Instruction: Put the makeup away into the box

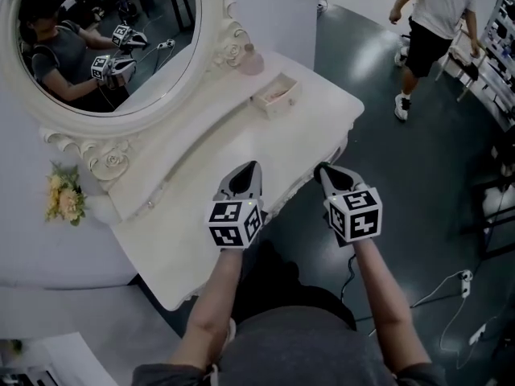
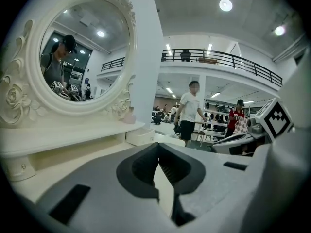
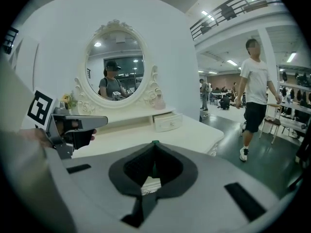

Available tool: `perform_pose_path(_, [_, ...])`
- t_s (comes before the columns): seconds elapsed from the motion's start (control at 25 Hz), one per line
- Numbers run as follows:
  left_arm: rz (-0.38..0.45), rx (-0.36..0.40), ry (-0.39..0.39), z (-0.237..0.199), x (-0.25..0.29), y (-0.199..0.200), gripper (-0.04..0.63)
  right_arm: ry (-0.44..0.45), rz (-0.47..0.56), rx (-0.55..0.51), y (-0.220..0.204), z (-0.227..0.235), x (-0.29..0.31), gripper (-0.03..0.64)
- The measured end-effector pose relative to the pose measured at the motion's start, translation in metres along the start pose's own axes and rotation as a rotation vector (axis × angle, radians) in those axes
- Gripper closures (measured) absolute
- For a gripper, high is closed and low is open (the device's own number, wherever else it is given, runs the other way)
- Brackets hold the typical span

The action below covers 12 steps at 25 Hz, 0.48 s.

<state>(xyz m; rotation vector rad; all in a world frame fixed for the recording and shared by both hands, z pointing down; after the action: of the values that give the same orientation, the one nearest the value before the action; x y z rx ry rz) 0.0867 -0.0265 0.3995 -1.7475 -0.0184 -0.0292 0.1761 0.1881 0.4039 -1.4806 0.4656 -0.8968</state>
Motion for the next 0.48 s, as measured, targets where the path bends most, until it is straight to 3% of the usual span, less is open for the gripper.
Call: perform_pose_path(0.48, [-0.020,-0.018,-0.016,-0.019,0.076,-0.007,0.589,0.002,-0.006,0.019,0.012,0.037,0.058,0.611])
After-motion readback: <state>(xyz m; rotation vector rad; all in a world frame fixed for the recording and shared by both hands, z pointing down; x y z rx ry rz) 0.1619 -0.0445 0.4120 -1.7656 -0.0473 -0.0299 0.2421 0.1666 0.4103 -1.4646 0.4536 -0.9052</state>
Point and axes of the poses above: the fingertips, and each gripper's own axes: x forward along the fingers, z to its right, y out of its top, the point moved 9 cm from there along -x, backward along the fingers, and after that the axes turned 14 degrees about z, right-handed, at the moved point
